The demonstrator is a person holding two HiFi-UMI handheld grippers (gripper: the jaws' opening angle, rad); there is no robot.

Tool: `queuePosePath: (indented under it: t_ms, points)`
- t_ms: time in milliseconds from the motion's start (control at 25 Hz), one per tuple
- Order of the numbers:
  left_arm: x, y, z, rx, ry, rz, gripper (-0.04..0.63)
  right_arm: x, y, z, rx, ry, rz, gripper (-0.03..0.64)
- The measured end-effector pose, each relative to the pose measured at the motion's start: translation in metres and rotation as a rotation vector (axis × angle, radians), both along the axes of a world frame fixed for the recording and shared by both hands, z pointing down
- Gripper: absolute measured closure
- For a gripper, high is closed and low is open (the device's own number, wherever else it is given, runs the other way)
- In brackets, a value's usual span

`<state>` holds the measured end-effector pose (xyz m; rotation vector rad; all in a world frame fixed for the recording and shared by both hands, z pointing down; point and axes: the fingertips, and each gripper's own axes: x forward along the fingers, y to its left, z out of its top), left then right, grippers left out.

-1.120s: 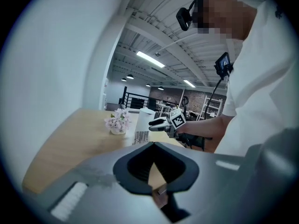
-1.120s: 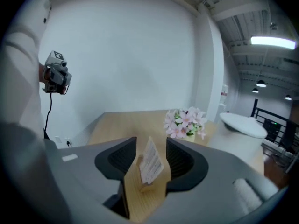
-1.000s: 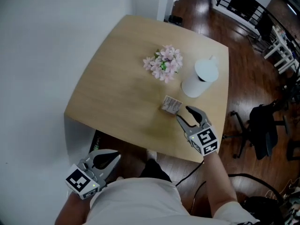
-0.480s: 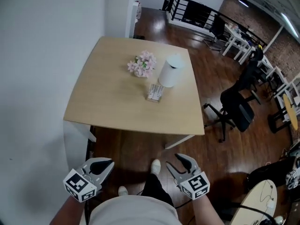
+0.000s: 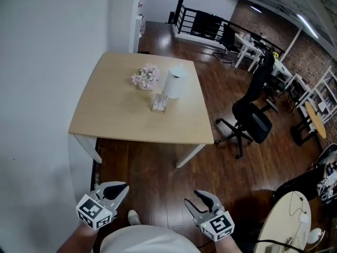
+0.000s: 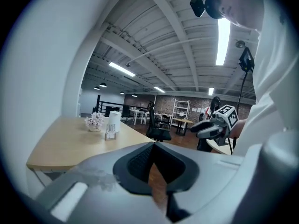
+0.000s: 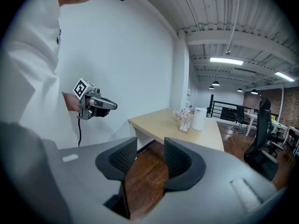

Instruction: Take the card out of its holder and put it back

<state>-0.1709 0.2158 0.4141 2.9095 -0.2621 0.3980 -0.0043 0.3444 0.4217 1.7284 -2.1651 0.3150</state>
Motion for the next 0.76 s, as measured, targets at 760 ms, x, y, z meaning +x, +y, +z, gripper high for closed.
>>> queuePosePath:
  t_ms: [760]
  points:
    - [0.014,0.166,-0.002,0.006,-0.021,-0.016,0.594,-0.011,0.161,0.012,-0.021,0.014,-0.086,0.448]
